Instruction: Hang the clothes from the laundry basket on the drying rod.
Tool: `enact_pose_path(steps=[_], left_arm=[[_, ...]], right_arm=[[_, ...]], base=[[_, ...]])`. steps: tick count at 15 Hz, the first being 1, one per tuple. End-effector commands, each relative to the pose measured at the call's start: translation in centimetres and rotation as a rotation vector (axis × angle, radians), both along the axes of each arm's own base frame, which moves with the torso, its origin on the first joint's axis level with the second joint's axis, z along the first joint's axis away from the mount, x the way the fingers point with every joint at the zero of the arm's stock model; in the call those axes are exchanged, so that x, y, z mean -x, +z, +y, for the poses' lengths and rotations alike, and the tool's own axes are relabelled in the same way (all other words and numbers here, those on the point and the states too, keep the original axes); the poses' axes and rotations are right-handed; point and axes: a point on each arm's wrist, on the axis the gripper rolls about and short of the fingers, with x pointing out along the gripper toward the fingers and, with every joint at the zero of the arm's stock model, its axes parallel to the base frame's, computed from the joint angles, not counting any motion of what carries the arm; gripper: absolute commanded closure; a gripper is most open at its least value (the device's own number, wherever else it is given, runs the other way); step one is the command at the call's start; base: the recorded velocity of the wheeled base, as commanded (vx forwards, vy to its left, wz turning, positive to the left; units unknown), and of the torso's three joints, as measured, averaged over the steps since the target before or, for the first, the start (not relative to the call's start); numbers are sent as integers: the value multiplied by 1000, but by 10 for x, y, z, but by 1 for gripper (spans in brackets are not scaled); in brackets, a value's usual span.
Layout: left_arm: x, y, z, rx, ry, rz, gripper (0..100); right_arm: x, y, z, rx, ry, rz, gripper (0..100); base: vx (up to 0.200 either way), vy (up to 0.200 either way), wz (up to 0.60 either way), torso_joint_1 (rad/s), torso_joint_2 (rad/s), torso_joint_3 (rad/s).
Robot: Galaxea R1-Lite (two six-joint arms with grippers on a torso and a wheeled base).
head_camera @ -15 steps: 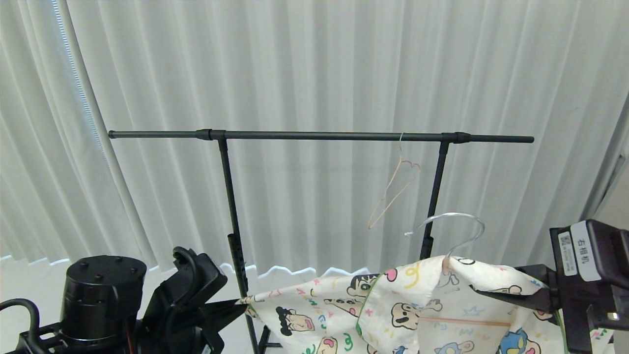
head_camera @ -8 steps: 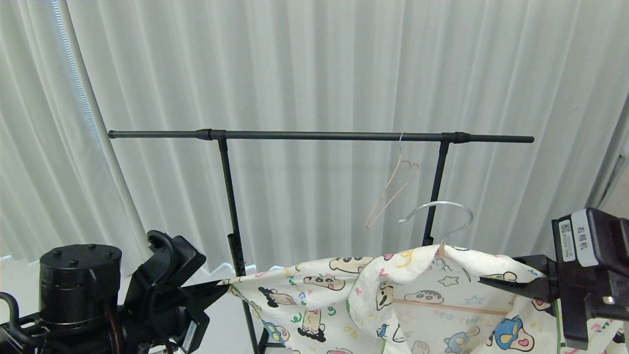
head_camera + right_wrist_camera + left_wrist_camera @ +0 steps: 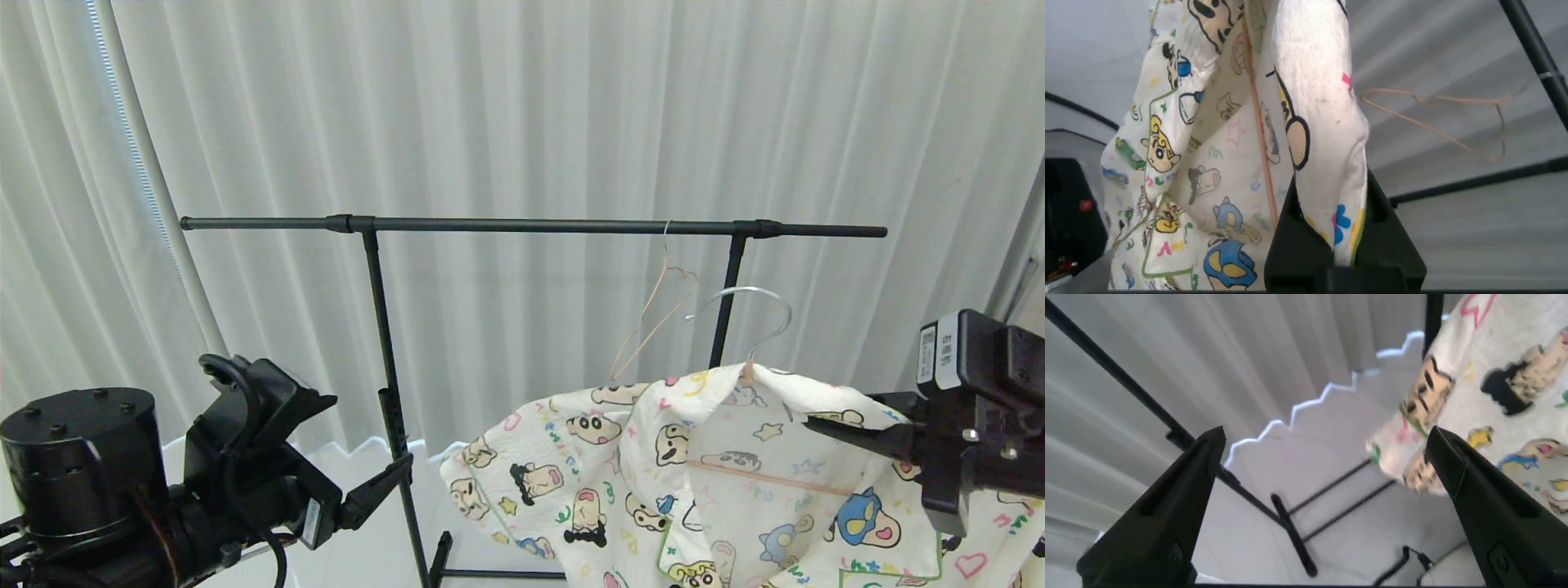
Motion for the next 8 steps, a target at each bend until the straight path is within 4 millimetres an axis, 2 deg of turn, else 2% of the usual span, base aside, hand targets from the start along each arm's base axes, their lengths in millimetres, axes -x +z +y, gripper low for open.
enact_pose_path(steps=[1, 5, 8], left_arm=[[-2, 3, 2, -4, 51, -35, 0], [-3, 4, 3, -26, 133, -51, 0], [-4, 5, 3, -24, 133, -57, 0]], right_arm=[[-8, 1, -15, -3, -100, -3, 100], [-14, 2, -28, -14, -195, 3, 100], [-15, 5, -27, -30, -239, 10, 100]], base=[[0, 0, 0, 0, 0, 0], [0, 0, 0, 0, 0, 0], [0, 200, 0, 2, 4, 5]])
